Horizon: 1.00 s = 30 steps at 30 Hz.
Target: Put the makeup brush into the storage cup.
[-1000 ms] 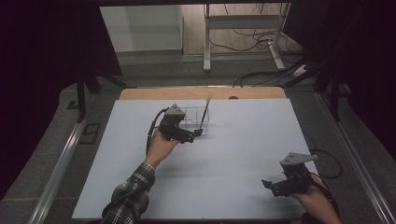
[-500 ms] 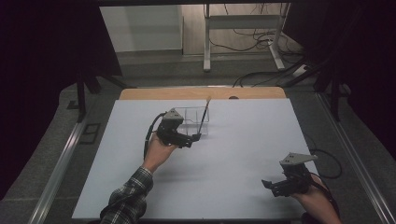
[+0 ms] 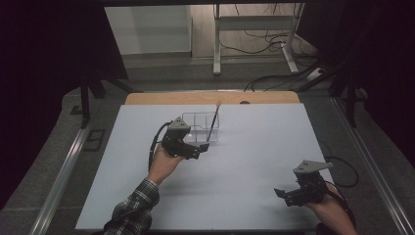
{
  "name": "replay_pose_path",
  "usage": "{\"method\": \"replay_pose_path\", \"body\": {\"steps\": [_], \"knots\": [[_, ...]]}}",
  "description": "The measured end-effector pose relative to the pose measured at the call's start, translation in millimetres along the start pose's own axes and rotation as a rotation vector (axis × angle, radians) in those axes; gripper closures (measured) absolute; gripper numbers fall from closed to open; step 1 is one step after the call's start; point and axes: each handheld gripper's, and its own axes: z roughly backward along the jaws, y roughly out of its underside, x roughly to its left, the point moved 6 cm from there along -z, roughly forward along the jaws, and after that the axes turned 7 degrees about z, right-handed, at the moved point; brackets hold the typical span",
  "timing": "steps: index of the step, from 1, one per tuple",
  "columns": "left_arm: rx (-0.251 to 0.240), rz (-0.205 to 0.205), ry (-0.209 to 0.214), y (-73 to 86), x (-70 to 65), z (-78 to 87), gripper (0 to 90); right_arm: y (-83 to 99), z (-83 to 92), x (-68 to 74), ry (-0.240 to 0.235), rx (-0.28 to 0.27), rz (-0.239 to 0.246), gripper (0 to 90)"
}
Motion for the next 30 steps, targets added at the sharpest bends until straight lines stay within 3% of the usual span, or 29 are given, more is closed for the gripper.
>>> {"method": "replay_pose_path", "body": {"steps": [19, 30], "knots": [[-0.004, 0.013, -0.005, 13.3, -9.0, 11.2, 0.0, -0.3, 0.4, 0.5, -0.001, 0.0, 0.004, 0.0], [0.008, -0.02, -0.035, 20.4, -17.7, 19.1, 0.0, -0.3, 0.5, 0.6, -0.002, -0.001, 0.004, 0.0]]}}
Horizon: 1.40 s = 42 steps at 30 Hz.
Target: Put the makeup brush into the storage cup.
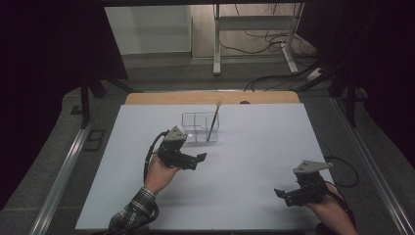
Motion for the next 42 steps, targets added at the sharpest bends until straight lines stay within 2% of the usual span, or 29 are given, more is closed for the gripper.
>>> {"method": "replay_pose_path", "body": {"steps": [32, 42], "knots": [[-0.005, 0.013, -0.031, 18.6, -3.5, 33.1, 0.0, 0.1, 0.0, 0.1, 0.001, 0.002, 0.001, 0.0], [-0.012, 0.028, -0.038, 25.5, -2.4, 42.5, 0.0, -0.2, 0.3, 0.2, 0.001, 0.002, 0.0, 0.0]]}}
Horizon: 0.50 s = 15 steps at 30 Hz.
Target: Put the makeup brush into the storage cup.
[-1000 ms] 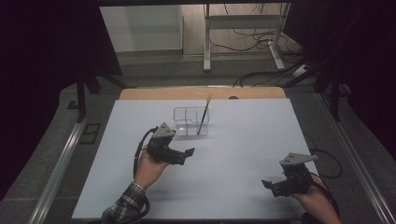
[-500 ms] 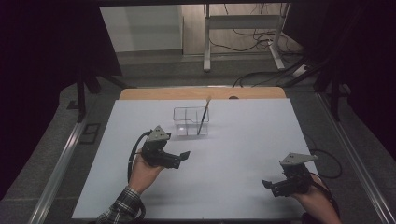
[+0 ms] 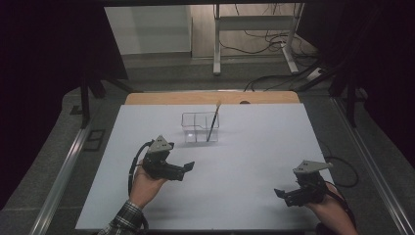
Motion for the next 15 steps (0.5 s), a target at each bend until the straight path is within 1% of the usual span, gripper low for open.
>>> {"method": "replay_pose_path", "body": {"steps": [6, 15], "knots": [[0.003, 0.005, -0.001, 3.6, 0.8, 3.6, 0.0, -0.2, -0.1, -0.2, 0.002, -0.003, -0.002, 0.0], [0.003, 0.011, -0.016, 9.1, 4.9, 12.6, 0.0, -0.3, 0.2, -0.6, 0.005, -0.003, -0.005, 0.0]]}}
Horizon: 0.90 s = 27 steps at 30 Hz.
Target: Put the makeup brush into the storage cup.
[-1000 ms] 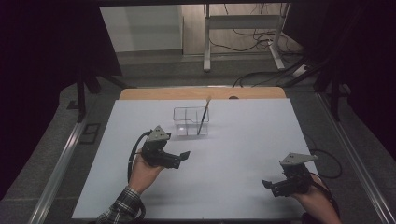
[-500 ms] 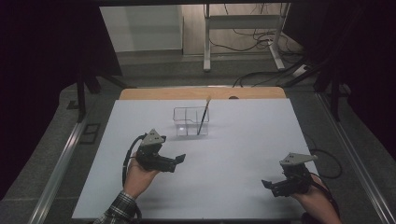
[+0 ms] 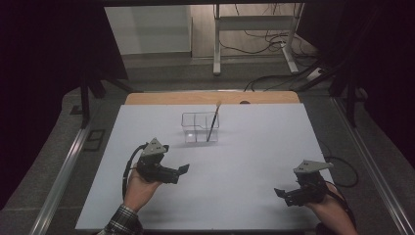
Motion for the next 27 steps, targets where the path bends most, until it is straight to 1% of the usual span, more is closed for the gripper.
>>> {"method": "replay_pose_path", "body": {"steps": [11, 27], "knots": [[0.011, -0.001, -0.006, 7.8, 0.7, 8.7, 0.0, 0.1, -0.2, 0.0, 0.001, 0.0, 0.0, 0.0], [0.001, 0.024, -0.011, 16.9, 2.7, 21.9, 0.0, 0.3, -0.4, 0.1, 0.0, 0.002, 0.001, 0.0]]}}
